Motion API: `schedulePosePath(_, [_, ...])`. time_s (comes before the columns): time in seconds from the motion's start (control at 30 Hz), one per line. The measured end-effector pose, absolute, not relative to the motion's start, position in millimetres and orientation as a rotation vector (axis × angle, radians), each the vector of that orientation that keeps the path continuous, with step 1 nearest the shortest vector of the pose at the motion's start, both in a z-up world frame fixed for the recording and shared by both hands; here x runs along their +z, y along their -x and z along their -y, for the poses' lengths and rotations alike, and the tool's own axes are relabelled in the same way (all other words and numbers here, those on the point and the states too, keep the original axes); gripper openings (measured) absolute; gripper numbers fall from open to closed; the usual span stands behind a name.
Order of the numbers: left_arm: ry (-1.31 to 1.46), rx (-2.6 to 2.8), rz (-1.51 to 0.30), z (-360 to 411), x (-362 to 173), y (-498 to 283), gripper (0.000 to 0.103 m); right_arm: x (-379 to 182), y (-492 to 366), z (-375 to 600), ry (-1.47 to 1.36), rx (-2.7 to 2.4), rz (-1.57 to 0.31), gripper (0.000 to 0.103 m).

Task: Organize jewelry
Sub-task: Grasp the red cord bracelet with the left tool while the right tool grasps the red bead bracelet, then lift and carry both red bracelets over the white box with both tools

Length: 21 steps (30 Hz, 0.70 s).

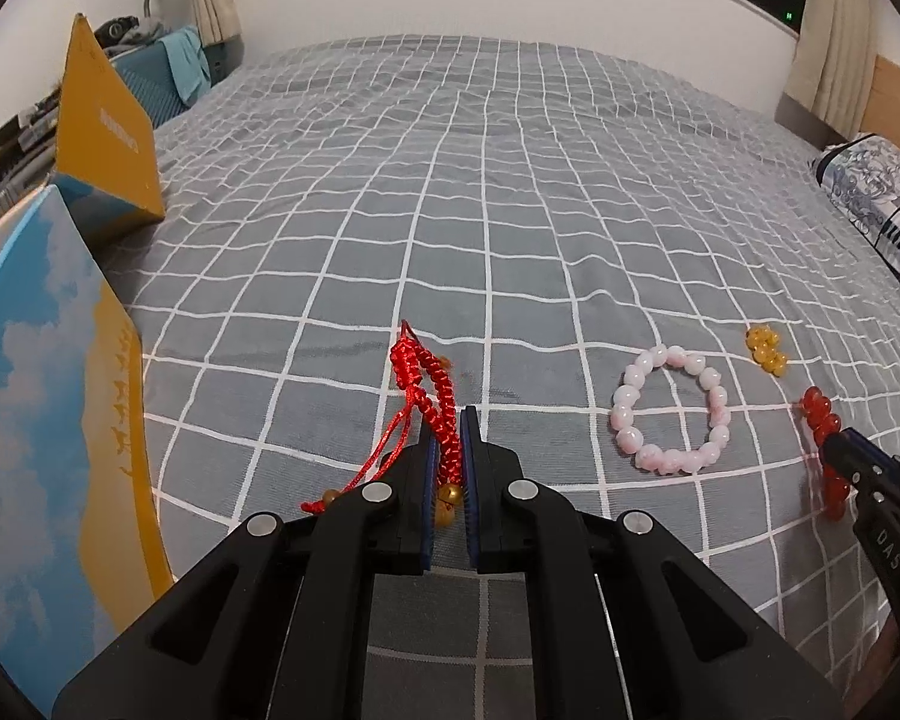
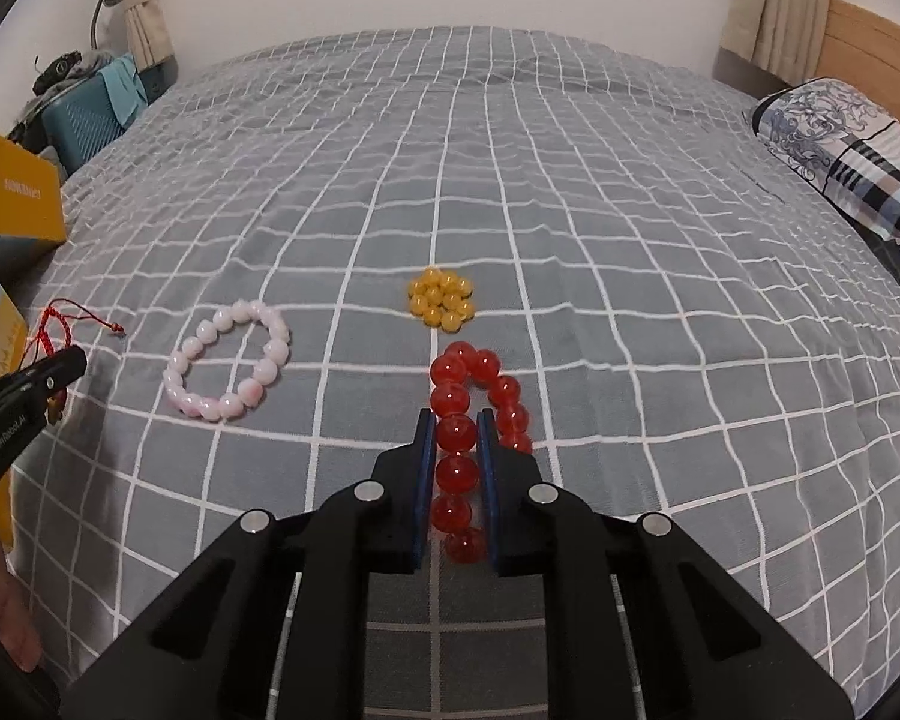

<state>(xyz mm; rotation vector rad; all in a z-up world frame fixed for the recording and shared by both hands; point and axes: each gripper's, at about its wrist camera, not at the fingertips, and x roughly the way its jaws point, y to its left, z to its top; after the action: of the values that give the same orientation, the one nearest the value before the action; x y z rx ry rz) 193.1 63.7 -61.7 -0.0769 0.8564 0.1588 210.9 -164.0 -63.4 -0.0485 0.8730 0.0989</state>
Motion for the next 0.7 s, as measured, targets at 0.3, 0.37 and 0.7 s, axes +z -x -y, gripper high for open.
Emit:
schedulePosePath(0.3, [0.080,0.153,-0.801,-62,-51,-185,0.007,-49,-203,167,0.029,0.102,-0.791,0.013])
schedulePosePath(0.37, [0.074,0.153,-0.788,-61,-49,-183,0.007,-46,-202,168,0.028,0.103,-0.772,0.013])
schedulePosePath(0.7, [0.037,0.144,-0.680,-51,-32,-170,0.007,-34,-195,169,0.020,0.093,-0.687,0.013])
